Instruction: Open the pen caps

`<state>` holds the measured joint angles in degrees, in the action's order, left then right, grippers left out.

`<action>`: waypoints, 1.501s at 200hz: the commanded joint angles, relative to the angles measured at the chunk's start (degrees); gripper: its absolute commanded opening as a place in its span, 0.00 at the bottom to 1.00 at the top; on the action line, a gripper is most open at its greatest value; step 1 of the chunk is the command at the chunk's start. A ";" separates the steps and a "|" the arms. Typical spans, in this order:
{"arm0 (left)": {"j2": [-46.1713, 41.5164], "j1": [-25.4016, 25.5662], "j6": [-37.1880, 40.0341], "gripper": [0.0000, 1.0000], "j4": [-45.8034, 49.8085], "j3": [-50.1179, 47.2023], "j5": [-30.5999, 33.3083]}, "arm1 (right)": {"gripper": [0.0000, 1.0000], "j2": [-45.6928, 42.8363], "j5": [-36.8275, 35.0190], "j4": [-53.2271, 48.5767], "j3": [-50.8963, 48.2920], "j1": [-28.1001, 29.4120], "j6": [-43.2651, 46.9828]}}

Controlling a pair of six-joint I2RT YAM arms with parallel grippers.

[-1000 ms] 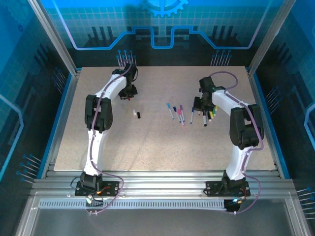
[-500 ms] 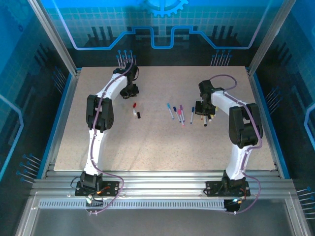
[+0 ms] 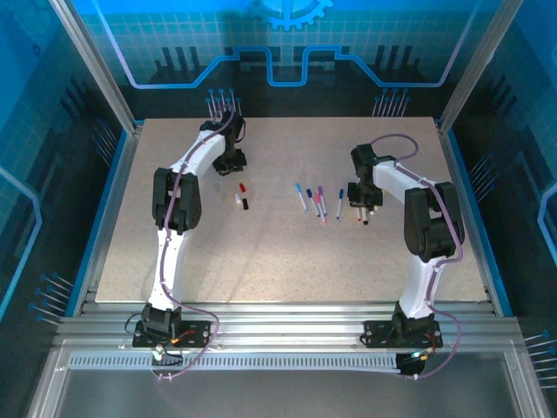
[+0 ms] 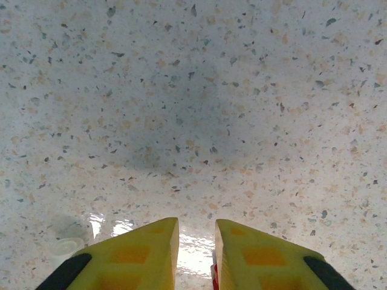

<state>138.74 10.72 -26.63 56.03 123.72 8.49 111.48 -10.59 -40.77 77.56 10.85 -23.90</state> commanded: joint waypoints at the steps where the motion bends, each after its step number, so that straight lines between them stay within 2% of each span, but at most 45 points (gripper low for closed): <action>1: -5.41 0.98 -0.23 0.23 -0.81 -1.94 -1.42 | 0.24 -1.32 -1.23 -1.33 -0.96 0.58 -0.27; 48: -13.39 5.95 -1.91 0.26 -6.96 -8.46 -3.62 | 0.25 -9.02 2.87 1.06 -2.21 3.21 0.34; 68: -14.04 8.64 -3.71 0.31 -8.66 -8.79 -4.61 | 0.27 -11.55 6.06 2.33 -3.06 4.59 0.26; 82: -12.82 10.45 -4.86 0.39 -9.70 -7.95 -5.44 | 0.30 -12.21 8.56 2.72 -3.27 5.18 0.05; 97: -10.11 12.59 -5.73 0.42 -9.08 -5.04 -4.74 | 0.32 -12.59 9.19 2.96 -3.76 5.71 -0.38; 132: -1.65 16.75 -8.57 0.42 -4.87 5.84 -3.43 | 0.38 -14.90 9.42 4.60 -6.97 5.96 -1.46; 165: 2.93 19.08 -12.05 0.42 -4.78 9.93 -2.67 | 0.39 -16.72 10.12 5.56 -9.49 5.88 -1.46; 300: 9.64 21.97 -14.81 0.39 -2.46 13.10 -2.16 | 0.39 -19.49 15.76 9.62 -14.76 2.51 -0.99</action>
<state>147.00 31.77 -40.56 51.22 134.96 5.32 93.21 2.81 -32.01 64.05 14.09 -24.58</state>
